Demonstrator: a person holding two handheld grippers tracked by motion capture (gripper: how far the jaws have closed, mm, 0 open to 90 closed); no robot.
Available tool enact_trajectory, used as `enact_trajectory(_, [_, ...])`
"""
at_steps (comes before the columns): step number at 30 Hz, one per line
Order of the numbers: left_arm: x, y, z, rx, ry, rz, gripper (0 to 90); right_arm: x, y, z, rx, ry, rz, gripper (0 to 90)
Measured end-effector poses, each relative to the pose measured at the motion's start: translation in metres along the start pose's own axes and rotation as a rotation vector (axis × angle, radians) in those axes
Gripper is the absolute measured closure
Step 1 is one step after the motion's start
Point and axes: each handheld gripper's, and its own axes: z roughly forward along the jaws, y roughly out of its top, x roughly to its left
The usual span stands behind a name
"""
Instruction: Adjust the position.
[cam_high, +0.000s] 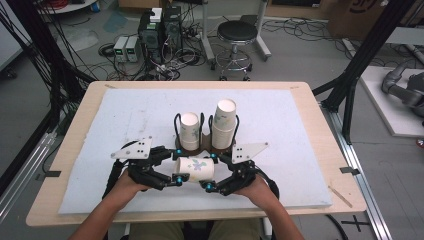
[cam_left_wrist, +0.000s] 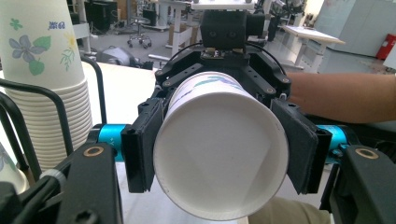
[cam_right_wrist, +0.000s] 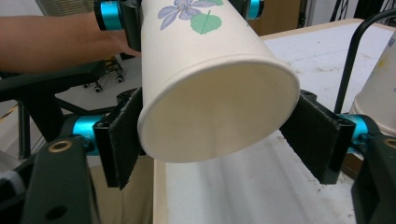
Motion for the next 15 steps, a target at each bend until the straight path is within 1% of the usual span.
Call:
enact_trajectory(6, [0.0000, -0.0007, -0.0008, -0.005, -0.005, -0.011, 36.9, 0.0004, 0.0001, -0.0014, -0.003, 0.006, -0.013, 28.7])
enact_trajectory(9, [-0.0008, -0.0008, -0.0004, 0.004, -0.001, -0.016, 36.7, 0.0001, 0.0010, -0.0024, 0.010, 0.012, -0.002, 29.6])
enact_trajectory(10, [-0.0011, -0.0009, -0.0002, 0.014, 0.003, -0.015, 35.8, 0.0005, 0.0022, -0.0022, 0.032, 0.012, 0.006, 29.6])
enact_trajectory(11, [-0.0013, -0.0010, -0.0001, 0.019, 0.005, -0.017, 35.3, 0.0009, 0.0025, -0.0023, 0.037, 0.013, 0.008, 29.6])
enact_trajectory(12, [-0.0026, -0.0010, 0.0005, 0.035, 0.028, -0.018, 32.0, 0.0009, 0.0030, -0.0023, 0.041, 0.011, -0.003, 29.5])
enact_trajectory(13, [-0.0032, -0.0005, 0.0012, 0.045, 0.049, -0.030, 24.3, 0.0014, 0.0034, -0.0026, 0.048, 0.009, -0.007, 29.6])
enact_trajectory(14, [-0.0035, -0.0001, 0.0013, 0.055, 0.061, -0.037, 18.3, 0.0016, 0.0041, -0.0029, 0.052, 0.008, -0.010, 29.6])
enact_trajectory(15, [-0.0039, 0.0001, 0.0010, 0.061, 0.065, -0.036, 16.4, 0.0020, 0.0048, -0.0032, 0.058, 0.008, -0.014, 29.6])
